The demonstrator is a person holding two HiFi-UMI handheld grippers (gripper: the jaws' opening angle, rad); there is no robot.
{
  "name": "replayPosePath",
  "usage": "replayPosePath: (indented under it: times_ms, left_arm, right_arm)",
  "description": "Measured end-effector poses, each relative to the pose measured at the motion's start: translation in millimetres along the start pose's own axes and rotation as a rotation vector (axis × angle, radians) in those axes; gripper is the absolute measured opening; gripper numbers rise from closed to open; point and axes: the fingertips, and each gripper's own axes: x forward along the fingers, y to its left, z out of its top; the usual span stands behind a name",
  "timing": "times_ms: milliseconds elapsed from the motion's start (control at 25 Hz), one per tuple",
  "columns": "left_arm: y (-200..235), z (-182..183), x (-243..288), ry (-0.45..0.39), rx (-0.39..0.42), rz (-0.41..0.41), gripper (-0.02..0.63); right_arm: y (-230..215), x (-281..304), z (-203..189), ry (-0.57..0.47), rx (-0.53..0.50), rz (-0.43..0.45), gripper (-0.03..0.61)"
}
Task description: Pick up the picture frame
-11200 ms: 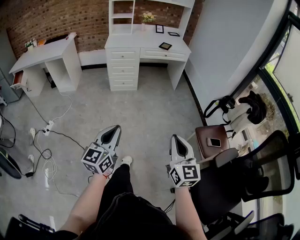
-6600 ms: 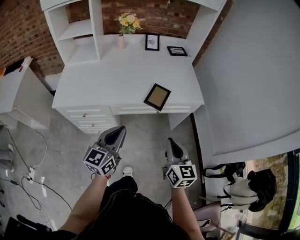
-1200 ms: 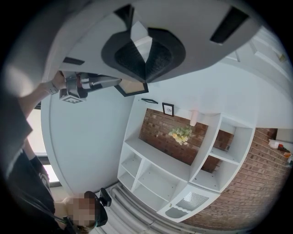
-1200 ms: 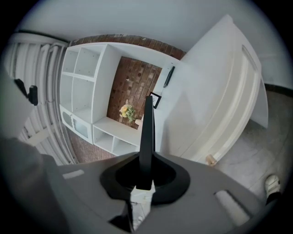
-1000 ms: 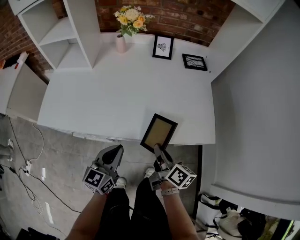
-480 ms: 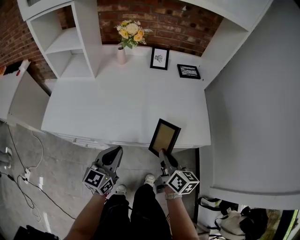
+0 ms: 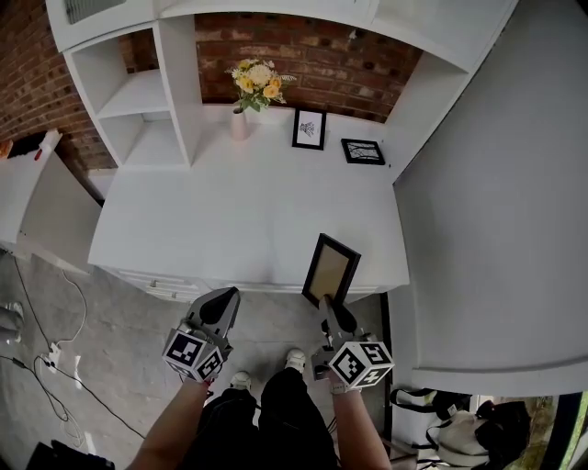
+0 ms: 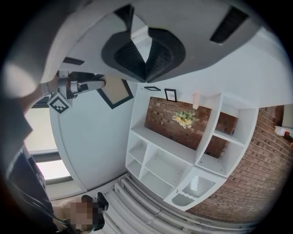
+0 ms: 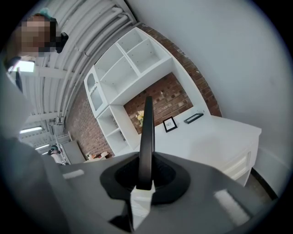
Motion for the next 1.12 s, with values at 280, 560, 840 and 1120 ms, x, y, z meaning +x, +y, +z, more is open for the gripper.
replayPosePath:
  times_ms: [280, 560, 840, 1120]
  left_arm:
    - [-1, 15, -9, -0.024, 0.01, -0.018, 0.003]
    - [-11, 32, -15, -0.034, 0.061, -0.065, 0.003]
    - [-9, 44, -21, -0.063, 0.063, -0.071, 0.003]
    - [-5, 54, -25, -0.078, 0.085, -0.074, 0.003]
  right_arm:
    - [15, -15, 16, -0.071, -0.074, -0.008, 0.04]
    - [30, -31, 30, -0.12, -0.15, -0.034, 0.04]
    - [45, -40, 39, -0.166, -0.199, -0.038, 0.04]
    - [59, -44, 50, -0.203, -0.273, -0.049, 0.04]
